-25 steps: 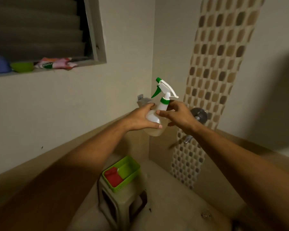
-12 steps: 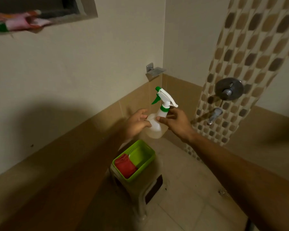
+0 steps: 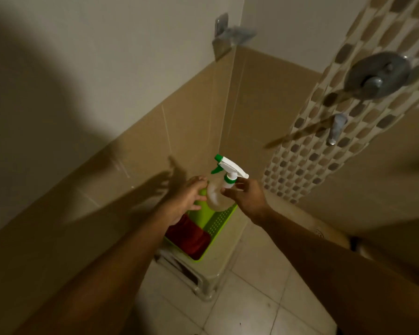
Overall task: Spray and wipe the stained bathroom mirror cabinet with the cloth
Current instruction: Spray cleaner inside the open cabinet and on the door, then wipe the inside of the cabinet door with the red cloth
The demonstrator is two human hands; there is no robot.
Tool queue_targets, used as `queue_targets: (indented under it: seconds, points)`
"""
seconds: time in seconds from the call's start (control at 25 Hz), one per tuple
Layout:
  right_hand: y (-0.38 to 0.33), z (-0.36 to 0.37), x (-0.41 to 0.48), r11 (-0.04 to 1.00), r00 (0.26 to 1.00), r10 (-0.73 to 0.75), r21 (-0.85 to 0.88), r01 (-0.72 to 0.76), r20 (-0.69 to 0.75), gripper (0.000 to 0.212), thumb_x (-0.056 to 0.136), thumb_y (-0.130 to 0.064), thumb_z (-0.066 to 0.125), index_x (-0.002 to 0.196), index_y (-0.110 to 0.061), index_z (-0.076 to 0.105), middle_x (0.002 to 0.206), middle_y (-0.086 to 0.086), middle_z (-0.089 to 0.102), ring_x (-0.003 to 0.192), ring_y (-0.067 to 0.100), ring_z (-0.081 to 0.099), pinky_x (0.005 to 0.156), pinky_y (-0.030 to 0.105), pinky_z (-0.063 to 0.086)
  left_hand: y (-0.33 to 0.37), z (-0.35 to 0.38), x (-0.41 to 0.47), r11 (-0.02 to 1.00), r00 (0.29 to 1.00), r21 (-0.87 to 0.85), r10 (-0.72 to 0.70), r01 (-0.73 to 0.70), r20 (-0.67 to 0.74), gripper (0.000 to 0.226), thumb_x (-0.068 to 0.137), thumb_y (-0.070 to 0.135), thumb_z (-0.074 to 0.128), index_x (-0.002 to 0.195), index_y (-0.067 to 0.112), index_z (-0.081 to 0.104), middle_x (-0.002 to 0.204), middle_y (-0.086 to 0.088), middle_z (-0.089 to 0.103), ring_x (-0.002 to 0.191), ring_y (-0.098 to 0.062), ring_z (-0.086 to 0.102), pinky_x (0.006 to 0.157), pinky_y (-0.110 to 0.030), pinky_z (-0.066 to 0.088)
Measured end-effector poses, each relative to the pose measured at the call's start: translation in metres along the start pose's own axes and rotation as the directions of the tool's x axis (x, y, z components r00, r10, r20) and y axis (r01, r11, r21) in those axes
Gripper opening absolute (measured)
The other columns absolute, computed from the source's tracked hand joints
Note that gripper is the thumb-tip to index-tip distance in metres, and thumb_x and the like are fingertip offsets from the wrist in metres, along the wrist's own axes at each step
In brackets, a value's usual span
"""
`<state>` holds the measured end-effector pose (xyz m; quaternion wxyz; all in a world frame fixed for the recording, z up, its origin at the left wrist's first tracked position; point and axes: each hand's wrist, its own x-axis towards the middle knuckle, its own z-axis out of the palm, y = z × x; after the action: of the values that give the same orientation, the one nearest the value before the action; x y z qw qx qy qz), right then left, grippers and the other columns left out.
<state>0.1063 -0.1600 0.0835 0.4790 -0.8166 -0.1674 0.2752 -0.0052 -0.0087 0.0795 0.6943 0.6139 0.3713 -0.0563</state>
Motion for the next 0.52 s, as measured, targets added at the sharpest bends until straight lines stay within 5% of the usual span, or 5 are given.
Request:
queue_targets:
  seconds: [0.12,0.24,0.52]
  points:
    - [0.034,0.034,0.020,0.996,0.996,0.087,-0.012,-0.088,-0.031,0.058,0.082,-0.012,0.088,0.134,-0.008,0.064,0.123,0.007,0.069,0.115,0.023,0.062,0.091,0.039,0.055,-0.037,-0.011,0.037,0.995,0.996,-0.054,-0.079,0.080,0.031,0.055,0.107,0.054,0.035,0.156,0.029,0.037,0.156,0.002,0.048,0.123,-0.024,0.059,0.088,-0.038,0.047]
    - [0.067,0.061,0.044,0.990,0.989,0.136,-0.030,-0.138,-0.062,0.058,0.081,-0.008,0.088,0.134,-0.006,0.064,0.124,0.011,0.070,0.112,0.025,0.064,0.092,0.042,0.057,-0.066,-0.013,0.069,0.991,0.994,-0.093,-0.094,0.098,0.051,0.051,0.106,0.061,0.029,0.148,0.036,0.044,0.155,0.007,0.048,0.100,-0.007,0.058,0.070,-0.031,0.040]
    - [0.103,0.081,0.067,0.987,0.984,0.156,-0.020,-0.158,-0.082,0.055,0.083,-0.006,0.084,0.135,-0.009,0.066,0.120,0.007,0.071,0.107,0.022,0.065,0.085,0.033,0.054,-0.097,-0.006,0.102,0.990,0.993,-0.115,-0.076,0.086,0.085,0.065,0.102,0.068,0.023,0.155,0.034,0.039,0.161,0.005,0.041,0.103,-0.005,0.052,0.074,-0.027,0.040]
